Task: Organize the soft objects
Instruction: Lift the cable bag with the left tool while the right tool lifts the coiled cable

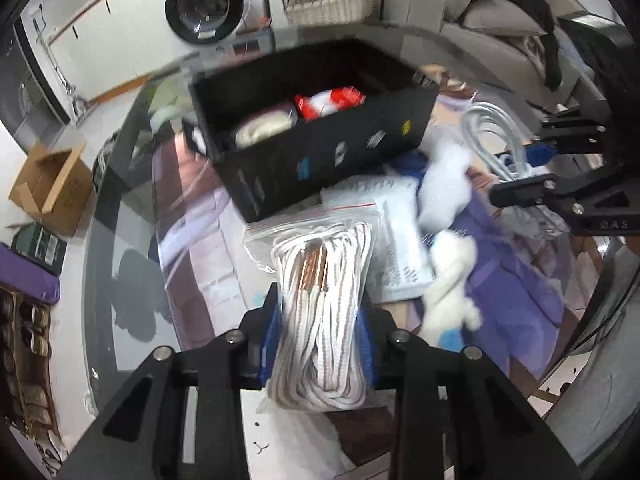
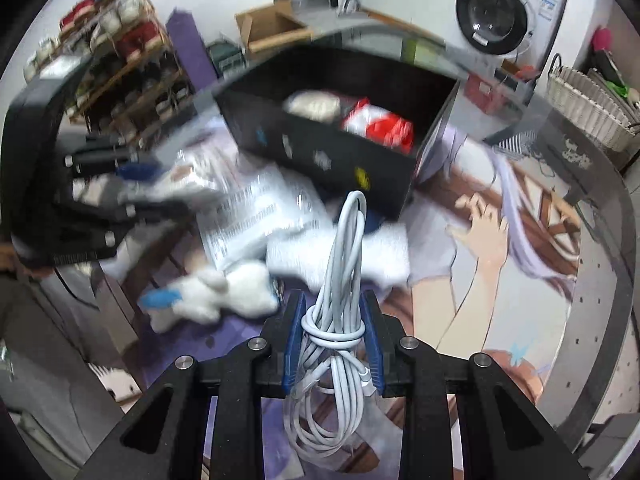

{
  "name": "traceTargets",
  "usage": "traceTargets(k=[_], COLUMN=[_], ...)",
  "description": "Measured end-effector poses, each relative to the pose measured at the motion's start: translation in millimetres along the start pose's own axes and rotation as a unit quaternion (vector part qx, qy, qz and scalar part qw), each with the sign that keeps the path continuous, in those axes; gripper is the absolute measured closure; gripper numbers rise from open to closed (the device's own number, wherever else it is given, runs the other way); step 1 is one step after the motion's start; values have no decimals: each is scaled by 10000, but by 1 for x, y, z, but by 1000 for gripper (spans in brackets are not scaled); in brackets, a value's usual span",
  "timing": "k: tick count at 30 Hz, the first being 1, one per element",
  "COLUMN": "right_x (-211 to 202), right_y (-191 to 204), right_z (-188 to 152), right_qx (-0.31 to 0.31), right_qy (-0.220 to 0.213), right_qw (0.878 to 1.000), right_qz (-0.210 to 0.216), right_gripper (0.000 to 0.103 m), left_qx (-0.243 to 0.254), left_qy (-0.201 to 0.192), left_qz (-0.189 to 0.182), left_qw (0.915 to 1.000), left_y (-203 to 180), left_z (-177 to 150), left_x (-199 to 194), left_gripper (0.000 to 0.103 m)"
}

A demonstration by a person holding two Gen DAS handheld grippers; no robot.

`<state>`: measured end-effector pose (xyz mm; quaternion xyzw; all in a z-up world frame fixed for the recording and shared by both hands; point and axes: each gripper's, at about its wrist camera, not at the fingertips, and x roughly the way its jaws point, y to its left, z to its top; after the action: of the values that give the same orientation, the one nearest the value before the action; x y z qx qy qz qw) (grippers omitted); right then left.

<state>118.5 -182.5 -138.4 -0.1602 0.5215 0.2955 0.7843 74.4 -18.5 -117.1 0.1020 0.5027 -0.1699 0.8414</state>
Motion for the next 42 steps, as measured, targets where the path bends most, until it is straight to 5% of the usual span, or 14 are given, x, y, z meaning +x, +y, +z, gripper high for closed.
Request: traceTargets(k=[4,10,14,22,30,42], right_x=[-19,-73,-113,-166,-169,-163], right_y=[-1,8,24,59,63,59], right_z=[10,18,20,-2,-12,-14], right_qx=[104,129,-203,-617,-596,-513], right_qy=[-506,-1925,-2948,-4426,-4645,-4603], right_qw=[9987,9812,9553,8929,8818,8847], right_qz=[31,78,-99,-552,-561,-519], right_gripper=[75,75,75,75,75,75], left_qx=[221,240,201,-88,-193,-318], left_qy=[-857,-2400,-3276,-4117,-4148,-4105], left_qz=[240,289,575,974,829,799], left_qw=[9958,9700,9429,9061,9059,9078], left_y=[-8,-14,-17,-9,2,-4], left_z=[7,9,0,-20,-27,-18], left_x=[-31,-89,-126,-163,-165,-163], left_gripper=[72,71,71,71,71,71])
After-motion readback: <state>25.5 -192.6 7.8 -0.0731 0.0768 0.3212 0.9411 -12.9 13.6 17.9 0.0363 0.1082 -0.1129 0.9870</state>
